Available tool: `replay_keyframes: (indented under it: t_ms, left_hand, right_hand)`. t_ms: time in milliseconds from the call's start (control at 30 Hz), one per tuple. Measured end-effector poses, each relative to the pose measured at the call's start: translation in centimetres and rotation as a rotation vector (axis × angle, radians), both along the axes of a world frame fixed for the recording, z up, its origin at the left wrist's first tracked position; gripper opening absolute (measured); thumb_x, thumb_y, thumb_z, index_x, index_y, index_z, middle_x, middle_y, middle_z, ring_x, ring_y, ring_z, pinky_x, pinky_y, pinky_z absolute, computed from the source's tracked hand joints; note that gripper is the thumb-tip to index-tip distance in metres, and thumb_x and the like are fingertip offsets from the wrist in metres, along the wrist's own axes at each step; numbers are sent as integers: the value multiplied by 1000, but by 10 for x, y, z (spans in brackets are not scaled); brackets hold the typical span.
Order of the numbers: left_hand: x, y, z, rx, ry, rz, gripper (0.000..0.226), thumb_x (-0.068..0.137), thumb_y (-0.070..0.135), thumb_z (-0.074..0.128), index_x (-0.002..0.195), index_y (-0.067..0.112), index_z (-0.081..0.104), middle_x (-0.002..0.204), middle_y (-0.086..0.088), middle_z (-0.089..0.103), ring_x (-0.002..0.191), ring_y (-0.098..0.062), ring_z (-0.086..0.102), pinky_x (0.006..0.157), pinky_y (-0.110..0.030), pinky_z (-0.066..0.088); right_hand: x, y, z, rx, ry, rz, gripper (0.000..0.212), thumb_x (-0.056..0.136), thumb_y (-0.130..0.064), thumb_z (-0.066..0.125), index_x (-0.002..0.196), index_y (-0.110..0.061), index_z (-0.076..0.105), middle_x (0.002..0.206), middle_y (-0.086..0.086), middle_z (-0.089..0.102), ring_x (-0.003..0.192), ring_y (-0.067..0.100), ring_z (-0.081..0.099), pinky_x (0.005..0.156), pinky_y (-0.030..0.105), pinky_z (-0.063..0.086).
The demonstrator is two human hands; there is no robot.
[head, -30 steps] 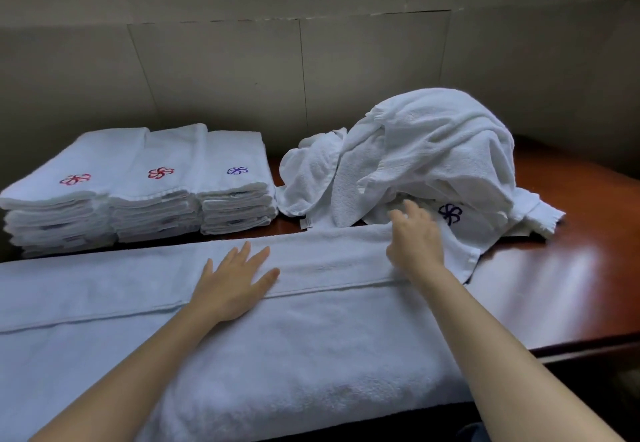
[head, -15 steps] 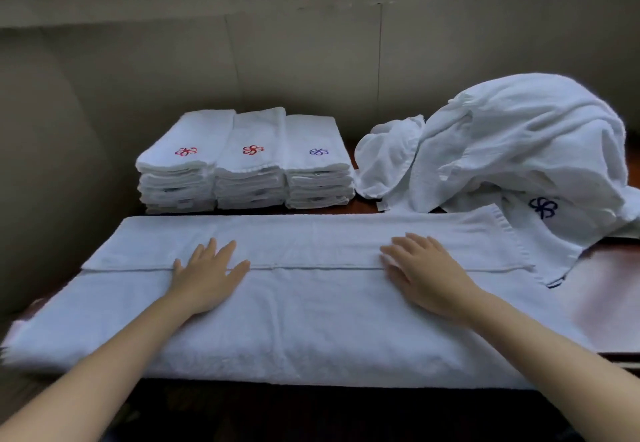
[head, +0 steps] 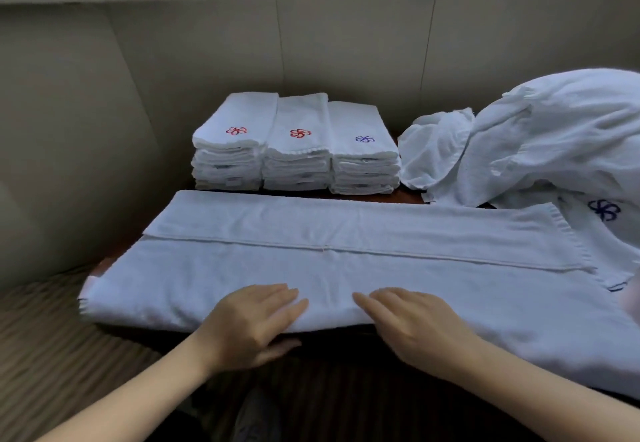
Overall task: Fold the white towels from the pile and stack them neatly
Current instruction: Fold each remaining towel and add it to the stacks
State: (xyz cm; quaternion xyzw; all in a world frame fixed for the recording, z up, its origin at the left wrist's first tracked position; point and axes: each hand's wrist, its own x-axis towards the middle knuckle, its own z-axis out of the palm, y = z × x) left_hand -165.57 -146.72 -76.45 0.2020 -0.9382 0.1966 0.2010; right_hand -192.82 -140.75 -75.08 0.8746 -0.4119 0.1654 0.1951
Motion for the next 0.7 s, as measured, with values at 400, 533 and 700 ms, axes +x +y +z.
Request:
replay_keyframes:
  t_ms: [400,533,700]
  left_hand:
    - [147,-81,98,676,484,1078,18,83,21,60,72,34,66,86,4,69,74,-22,61,65,-32,49]
    - [154,-113,87,793,929,854,20,83,9,67,70,25,70,80,-1,70,77,-14,59,65,-27,43]
    - [135,-173,64,807,1003,851,16,84,14,68,70,22,67,72,2,63,73,-15,53,61,-26,38]
  right_hand:
    - [-54,-81,46,196,-250,-739,28,84,-3,45,106,-15,57,105,10,63,88,36,60,63,35,41]
    - [-63,-140,50,342,-279,-766,8,86,-8,49,85,-13,56,95,15,64,86,33,56,65,32,38]
    - [-82,-179,34,462,-90,-859,20,94,-24,45,97,-12,60,112,9,63,102,26,58,69,27,35]
